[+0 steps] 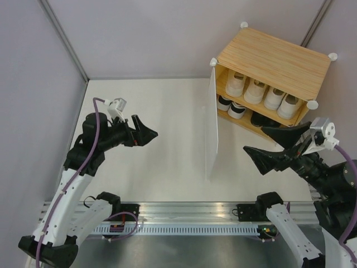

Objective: Place and organize the shoes in the shoe cabinet

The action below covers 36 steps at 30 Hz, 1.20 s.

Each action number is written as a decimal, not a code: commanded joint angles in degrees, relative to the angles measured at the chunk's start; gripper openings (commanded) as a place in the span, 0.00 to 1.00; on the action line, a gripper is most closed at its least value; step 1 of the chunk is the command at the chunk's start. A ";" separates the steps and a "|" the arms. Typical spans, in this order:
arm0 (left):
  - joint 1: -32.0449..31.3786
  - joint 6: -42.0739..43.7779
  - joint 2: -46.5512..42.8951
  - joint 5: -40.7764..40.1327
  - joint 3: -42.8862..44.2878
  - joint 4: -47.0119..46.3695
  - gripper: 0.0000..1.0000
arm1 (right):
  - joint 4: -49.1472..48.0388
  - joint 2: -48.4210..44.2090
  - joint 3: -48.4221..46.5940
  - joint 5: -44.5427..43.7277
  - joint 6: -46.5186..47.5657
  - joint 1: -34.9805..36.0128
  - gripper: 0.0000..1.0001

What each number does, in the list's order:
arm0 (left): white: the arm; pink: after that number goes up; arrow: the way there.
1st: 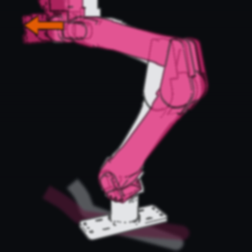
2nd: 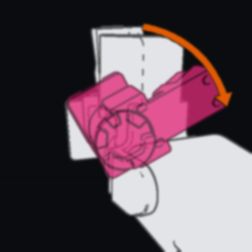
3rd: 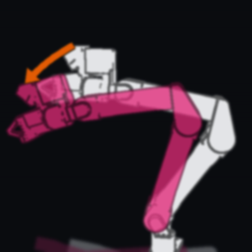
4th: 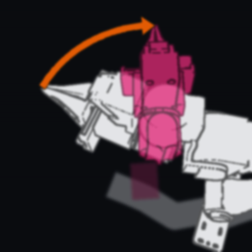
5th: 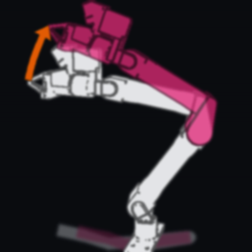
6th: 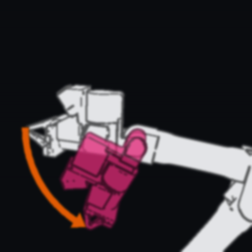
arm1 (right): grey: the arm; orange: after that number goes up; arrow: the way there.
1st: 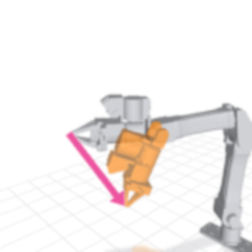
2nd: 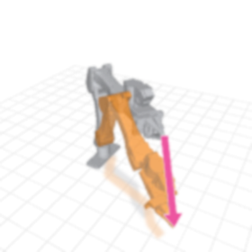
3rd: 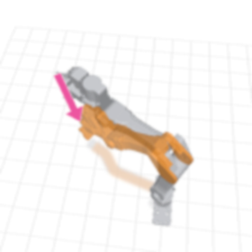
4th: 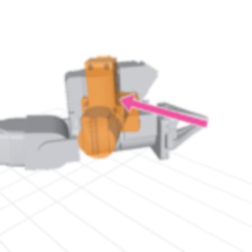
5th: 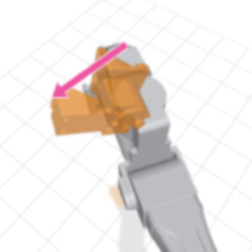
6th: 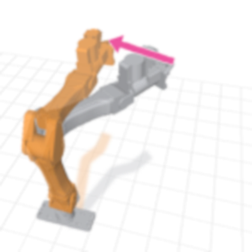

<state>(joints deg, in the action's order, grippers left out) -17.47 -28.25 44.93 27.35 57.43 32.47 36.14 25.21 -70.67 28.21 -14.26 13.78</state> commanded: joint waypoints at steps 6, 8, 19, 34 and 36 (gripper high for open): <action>0.07 5.75 2.45 -23.11 -4.60 4.71 1.00 | -2.75 17.05 -13.68 13.55 -9.91 0.37 0.92; 0.07 6.10 2.18 -26.54 -5.57 4.80 1.00 | -1.60 20.64 -15.27 12.75 -10.08 0.28 0.91; 0.16 10.49 3.67 -39.83 -7.86 4.09 1.00 | -4.67 29.01 -15.37 7.48 -12.37 0.81 0.89; 1.83 10.67 1.39 -45.11 -12.34 1.55 1.00 | 0.68 47.81 -19.15 -43.82 -8.85 46.41 0.89; 2.27 10.41 1.04 -45.63 -12.52 1.63 1.00 | 1.73 51.15 -19.76 -49.02 -9.47 49.84 0.89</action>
<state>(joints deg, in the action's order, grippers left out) -15.86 -19.40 47.46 -15.40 45.30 36.23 36.05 74.63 -87.00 -6.52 -23.35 60.47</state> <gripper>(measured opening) 0.995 0.887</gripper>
